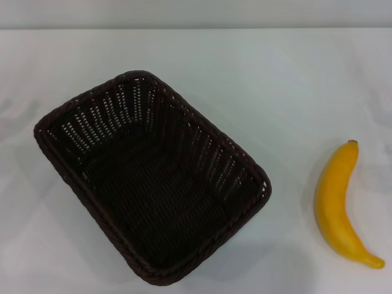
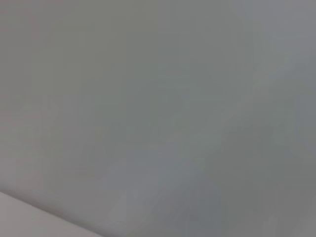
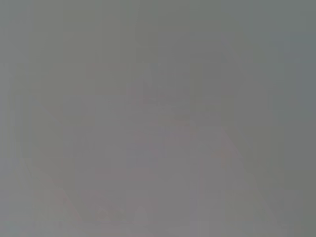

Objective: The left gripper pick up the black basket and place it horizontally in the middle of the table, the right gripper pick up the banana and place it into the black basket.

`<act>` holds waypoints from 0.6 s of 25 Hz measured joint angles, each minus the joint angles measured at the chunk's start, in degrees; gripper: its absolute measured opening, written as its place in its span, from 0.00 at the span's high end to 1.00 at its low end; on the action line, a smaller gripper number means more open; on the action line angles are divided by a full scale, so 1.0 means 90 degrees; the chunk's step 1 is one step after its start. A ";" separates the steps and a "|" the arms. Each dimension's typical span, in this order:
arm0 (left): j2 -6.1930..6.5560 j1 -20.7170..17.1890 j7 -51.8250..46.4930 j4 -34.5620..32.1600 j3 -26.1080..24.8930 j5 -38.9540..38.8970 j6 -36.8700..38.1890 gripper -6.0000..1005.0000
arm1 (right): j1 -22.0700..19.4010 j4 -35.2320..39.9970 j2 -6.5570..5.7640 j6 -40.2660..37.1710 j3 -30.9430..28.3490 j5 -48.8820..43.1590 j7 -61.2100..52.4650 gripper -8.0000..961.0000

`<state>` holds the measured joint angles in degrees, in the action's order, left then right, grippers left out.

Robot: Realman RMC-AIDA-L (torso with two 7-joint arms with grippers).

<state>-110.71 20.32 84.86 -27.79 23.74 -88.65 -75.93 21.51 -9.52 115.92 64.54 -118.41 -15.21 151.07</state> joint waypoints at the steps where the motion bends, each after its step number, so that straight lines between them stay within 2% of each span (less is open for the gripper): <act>1: 0.0000 0.0000 0.0000 0.0000 0.0000 0.0000 0.0000 0.14 | 0.0004 0.0001 0.0000 -0.0001 0.0000 -0.0003 0.0000 0.10; 2: 0.0355 0.0547 -0.0946 -0.0387 0.0071 0.1102 -0.0077 0.14 | 0.0010 0.0000 0.0002 -0.0002 0.0002 -0.0010 0.0000 0.10; 4: 0.0495 0.0827 -0.1354 -0.0571 0.0182 0.1622 -0.0091 0.14 | 0.0023 0.0001 0.0007 -0.0004 0.0003 -0.0018 0.0001 0.10; 6: 0.0740 0.1348 -0.1996 -0.0775 0.0537 0.2429 -0.0092 0.14 | 0.0039 0.0002 0.0012 -0.0005 0.0004 -0.0020 -0.0001 0.10; 8: 0.0920 0.1736 -0.2227 -0.0821 0.0894 0.2903 -0.0122 0.14 | 0.0063 0.0003 0.0017 -0.0005 0.0004 -0.0025 -0.0034 0.10; 10: 0.1044 0.2119 -0.2351 -0.0850 0.1237 0.3391 -0.0196 0.14 | 0.0076 0.0004 0.0022 -0.0005 0.0014 -0.0033 -0.0076 0.10; 15: 0.1151 0.2921 -0.2699 -0.0890 0.1593 0.4435 -0.0646 0.15 | 0.0081 0.0015 0.0030 -0.0004 0.0089 -0.0039 -0.0091 0.10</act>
<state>-100.35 46.61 60.57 -35.80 38.08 -48.73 -81.75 22.24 -9.39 116.19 64.51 -117.61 -15.56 150.25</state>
